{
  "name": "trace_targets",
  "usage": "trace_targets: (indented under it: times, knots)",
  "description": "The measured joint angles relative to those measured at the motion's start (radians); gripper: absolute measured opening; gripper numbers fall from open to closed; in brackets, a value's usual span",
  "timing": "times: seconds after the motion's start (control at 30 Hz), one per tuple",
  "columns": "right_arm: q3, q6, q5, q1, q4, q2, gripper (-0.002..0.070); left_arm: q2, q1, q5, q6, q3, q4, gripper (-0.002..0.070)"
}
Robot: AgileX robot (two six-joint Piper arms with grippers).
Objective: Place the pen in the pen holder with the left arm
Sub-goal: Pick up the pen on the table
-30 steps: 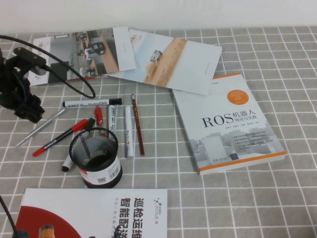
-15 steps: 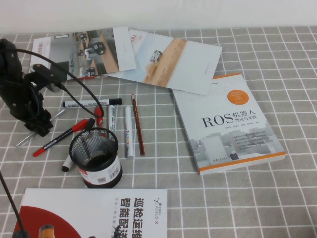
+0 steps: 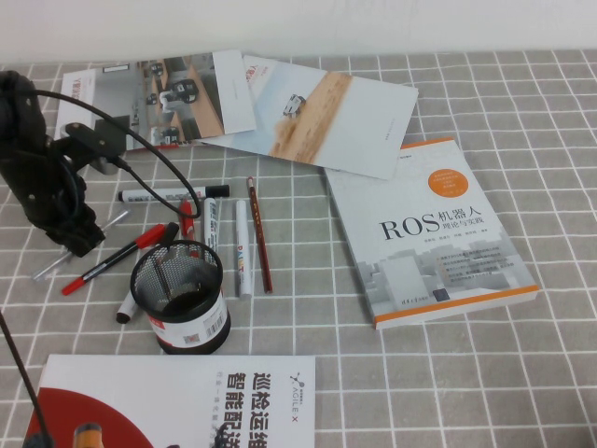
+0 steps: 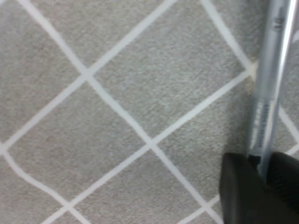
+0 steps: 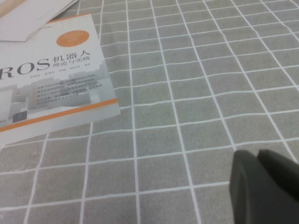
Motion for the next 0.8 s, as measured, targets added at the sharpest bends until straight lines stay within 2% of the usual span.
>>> trace_targets:
  times: [0.1,0.53,0.8]
  knots:
    - [0.000,0.000,0.000,0.000,0.002,0.000,-0.0015,0.000,0.000,0.005,-0.002,0.000,-0.007,0.0050]
    - [0.000,0.000,0.000,0.000,0.010,0.000,-0.0015,-0.013,0.000,0.009,-0.032,0.001,0.000,0.0048]
    - [0.000,0.000,0.000,0.000,0.010,0.000,-0.0015,-0.185,0.002,0.022,-0.070,0.009,-0.079,0.0048]
